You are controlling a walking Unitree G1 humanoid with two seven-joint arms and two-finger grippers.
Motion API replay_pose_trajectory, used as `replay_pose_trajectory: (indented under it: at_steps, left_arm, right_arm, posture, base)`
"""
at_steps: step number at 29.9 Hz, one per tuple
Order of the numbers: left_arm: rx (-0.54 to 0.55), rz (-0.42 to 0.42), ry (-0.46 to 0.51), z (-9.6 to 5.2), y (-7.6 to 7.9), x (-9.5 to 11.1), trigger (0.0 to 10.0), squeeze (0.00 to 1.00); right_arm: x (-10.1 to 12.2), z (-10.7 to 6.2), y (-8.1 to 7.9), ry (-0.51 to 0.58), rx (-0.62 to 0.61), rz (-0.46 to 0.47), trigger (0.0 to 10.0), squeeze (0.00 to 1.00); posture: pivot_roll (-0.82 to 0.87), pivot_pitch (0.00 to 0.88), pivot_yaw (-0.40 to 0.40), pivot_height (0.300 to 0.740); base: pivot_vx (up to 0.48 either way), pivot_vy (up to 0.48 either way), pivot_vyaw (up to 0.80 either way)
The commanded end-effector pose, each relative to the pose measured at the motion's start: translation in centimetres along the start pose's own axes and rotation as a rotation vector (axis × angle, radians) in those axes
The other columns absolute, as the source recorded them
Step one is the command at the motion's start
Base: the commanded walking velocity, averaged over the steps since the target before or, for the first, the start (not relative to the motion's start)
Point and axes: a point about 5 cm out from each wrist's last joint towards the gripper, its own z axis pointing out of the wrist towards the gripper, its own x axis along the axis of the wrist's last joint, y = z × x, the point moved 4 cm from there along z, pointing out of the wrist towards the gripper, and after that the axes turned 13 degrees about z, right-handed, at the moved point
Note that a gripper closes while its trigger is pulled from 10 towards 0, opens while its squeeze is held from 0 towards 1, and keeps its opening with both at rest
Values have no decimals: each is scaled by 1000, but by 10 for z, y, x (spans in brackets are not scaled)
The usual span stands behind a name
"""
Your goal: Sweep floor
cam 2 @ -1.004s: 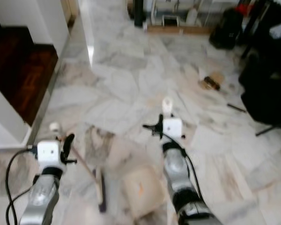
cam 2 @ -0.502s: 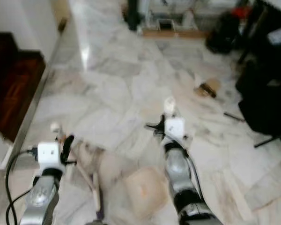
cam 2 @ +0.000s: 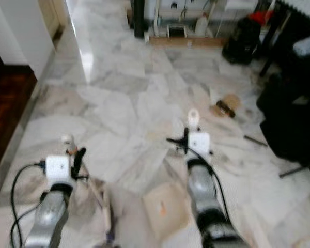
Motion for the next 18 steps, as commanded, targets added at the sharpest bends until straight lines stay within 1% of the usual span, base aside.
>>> replay_pose_trajectory:
  at_steps: [1, 4, 7, 9, 14, 18]
  left_arm:
    - [-11, 5, 15, -1, 4, 3, 10000, 0]
    - [-12, 5, 14, -1, 5, 3, 10000, 0]
    - [-13, 5, 14, -1, 5, 3, 10000, 0]
    - [-13, 5, 14, -1, 5, 3, 10000, 0]
    - [-15, 5, 14, -1, 6, 3, 10000, 0]
    - [-17, 3, 14, -1, 7, 2, 10000, 0]
  right_arm:
    - [11, 2, 13, 46, -27, -11, 10000, 0]
    - [12, 2, 13, 51, -23, -11, 10000, 0]
    - [13, 2, 12, 59, -19, -47, 10000, 0]
    - [14, 2, 12, 64, -18, -55, 10000, 0]
    - [14, 2, 9, 66, -5, -59, 10000, 0]
    - [14, 2, 9, 66, -1, -48, 10000, 0]
  posture:
    - [100, 112, -34, 740]
    - [99, 107, -35, 740]
    - [99, 103, -36, 740]
    - [101, 99, -37, 740]
    - [99, 89, -37, 740]
    - [99, 82, -39, 740]
  base:
    - [480, 0, 0]
    - [480, 0, 0]
    - [480, 0, 0]
    - [480, 0, 0]
    - [480, 0, 781]
    - [480, 0, 0]
